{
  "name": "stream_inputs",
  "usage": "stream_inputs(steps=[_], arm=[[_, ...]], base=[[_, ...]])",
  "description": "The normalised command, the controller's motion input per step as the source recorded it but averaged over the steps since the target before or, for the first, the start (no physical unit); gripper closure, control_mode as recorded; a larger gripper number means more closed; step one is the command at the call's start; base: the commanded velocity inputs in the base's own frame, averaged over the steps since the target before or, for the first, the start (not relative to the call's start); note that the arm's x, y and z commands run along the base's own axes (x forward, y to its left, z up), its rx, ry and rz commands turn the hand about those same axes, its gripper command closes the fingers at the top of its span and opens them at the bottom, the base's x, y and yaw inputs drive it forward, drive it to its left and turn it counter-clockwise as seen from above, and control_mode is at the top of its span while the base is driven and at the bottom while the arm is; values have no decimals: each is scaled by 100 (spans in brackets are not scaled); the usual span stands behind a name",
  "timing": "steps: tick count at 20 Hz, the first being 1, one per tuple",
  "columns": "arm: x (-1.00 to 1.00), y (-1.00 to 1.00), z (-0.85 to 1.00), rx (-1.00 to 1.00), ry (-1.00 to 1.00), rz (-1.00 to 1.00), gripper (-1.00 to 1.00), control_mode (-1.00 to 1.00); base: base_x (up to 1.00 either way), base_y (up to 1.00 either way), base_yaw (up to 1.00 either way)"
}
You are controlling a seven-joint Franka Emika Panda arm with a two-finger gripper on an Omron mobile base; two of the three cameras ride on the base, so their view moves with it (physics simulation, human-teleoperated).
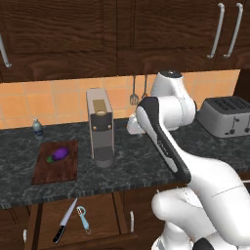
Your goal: Place the appropriate cutting tool for cutting the eggplant skin on the cutting board.
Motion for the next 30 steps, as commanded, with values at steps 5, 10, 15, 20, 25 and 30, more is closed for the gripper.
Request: stream_inputs(steps=[5,10,15,20,25,30], arm=[[-39,100,-50,0,3,0,-100,-100],[-39,98,-56,0,12,0,-100,-100],[-30,64,-68,1,16,0,-100,-100],[-56,35,-54,0,0,-1,-100,-100],[-47,4,-51,-1,3,0,-100,-100],[-3,-1,-64,-2,11,0,-100,-100]], base=[[0,0,0],[0,0,0],[0,0,0],[0,0,0],[0,0,0],[0,0,0]])
